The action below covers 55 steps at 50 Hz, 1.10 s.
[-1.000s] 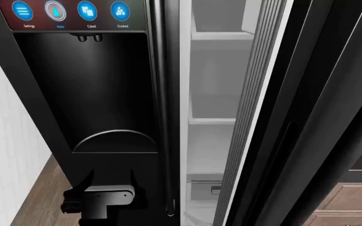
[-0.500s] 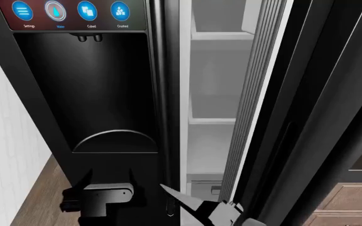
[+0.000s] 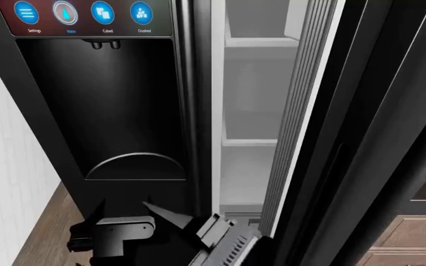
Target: Open the fridge door
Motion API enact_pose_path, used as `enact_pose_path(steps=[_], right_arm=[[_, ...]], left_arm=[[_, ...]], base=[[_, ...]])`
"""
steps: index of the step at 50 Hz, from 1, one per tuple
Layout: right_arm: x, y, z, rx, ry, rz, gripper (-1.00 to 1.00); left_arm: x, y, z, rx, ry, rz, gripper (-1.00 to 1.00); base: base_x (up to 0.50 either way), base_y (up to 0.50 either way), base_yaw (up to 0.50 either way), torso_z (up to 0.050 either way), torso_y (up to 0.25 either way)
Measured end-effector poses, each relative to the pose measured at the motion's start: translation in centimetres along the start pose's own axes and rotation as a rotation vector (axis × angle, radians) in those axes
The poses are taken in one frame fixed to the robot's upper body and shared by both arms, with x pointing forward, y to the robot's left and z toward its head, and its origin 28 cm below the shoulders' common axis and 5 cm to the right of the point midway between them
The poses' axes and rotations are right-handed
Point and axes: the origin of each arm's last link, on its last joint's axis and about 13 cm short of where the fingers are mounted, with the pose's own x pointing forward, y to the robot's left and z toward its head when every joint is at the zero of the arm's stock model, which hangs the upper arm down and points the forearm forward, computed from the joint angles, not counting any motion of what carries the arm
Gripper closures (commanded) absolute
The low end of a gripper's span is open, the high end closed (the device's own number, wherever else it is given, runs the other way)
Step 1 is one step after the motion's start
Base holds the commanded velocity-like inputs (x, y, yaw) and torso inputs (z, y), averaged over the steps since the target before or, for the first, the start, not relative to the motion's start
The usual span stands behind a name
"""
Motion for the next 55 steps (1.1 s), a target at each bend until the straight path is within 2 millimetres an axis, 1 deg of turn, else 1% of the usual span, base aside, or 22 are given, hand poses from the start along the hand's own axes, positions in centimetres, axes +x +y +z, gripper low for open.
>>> enact_pose_path(steps=[6,19,28,48,55], right_arm=[[1.3,-0.3,0.7,0.015,-0.001,-0.013,-1.00],[3.7,-1.1,1.7,-0.004,0.045,-0.021,-1.00],[4.9,-1.9,2.1,0.007,0.070,-0.048,-1.00],[7.9,-6.5,2.4,0.091,0.091,-0.159,-1.00],[8.6,-7.9,2.8,0.136,0.082,-0.200,-1.00]], left_arm=[[0.0,0.0,0.0,-0.001,0.000,0.001,-1.00],[0.0,0.0,0.0,-0.005,0.000,0.002,-1.00],[0.0,0.0,0.0,-0.009,0.001,0.000,-1.00],[0.0,0.0,0.0,-0.015,0.002,-0.001,-1.00],[0.1,0.0,0.0,-0.017,0.003,-0.001,-1.00]], base=[[0.00,0.00,0.00,0.000,0.000],[0.00,0.00,0.00,0.000,0.000],[0.00,0.00,0.00,0.000,0.000],[0.00,0.00,0.00,0.000,0.000],[0.00,0.00,0.00,0.000,0.000]])
